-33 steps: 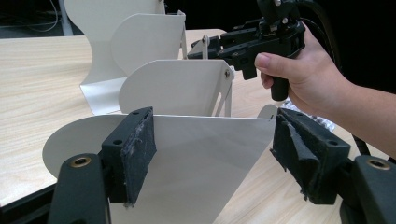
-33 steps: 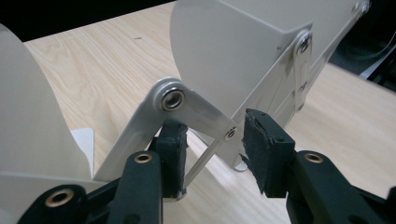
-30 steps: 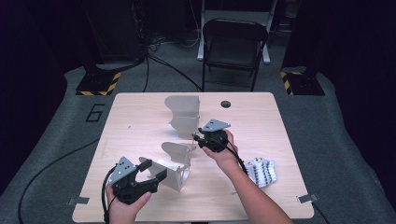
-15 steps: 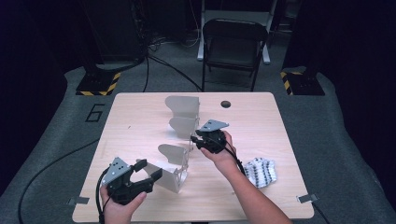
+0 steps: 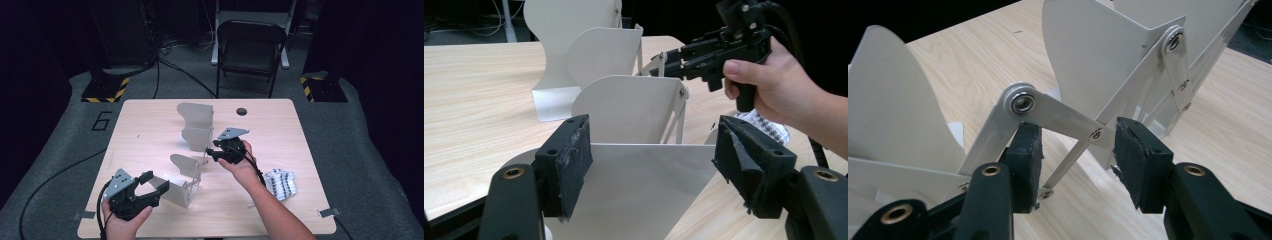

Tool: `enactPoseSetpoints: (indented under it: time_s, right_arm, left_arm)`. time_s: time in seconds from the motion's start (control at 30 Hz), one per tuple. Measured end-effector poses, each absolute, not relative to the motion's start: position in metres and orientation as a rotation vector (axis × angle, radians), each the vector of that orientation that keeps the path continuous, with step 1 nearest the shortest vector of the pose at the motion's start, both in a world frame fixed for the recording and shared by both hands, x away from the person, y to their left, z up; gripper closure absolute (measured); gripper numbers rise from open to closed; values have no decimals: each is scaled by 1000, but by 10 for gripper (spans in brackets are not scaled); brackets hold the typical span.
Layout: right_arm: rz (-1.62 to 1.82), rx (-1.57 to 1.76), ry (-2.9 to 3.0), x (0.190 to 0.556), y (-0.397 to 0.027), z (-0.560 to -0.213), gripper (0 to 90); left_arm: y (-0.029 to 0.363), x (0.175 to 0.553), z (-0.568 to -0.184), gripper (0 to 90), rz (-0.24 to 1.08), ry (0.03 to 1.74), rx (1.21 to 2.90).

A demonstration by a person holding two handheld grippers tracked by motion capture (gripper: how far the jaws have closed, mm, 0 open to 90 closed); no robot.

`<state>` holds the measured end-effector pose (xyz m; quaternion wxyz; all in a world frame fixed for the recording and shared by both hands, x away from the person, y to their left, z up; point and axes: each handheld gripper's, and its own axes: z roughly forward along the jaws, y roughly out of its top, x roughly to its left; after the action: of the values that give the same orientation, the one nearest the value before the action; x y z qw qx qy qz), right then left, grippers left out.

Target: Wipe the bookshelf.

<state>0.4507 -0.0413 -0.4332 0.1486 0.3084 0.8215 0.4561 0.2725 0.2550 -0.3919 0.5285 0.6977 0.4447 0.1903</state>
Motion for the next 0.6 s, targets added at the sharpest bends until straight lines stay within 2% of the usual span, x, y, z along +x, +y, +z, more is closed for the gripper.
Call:
enactPoseSetpoints:
  time_s: [0.6]
  right_arm:
    - [1403,829,2366,439,-54,-411,563]
  left_arm:
    - [266,264,-400,314,449,1095,1667]
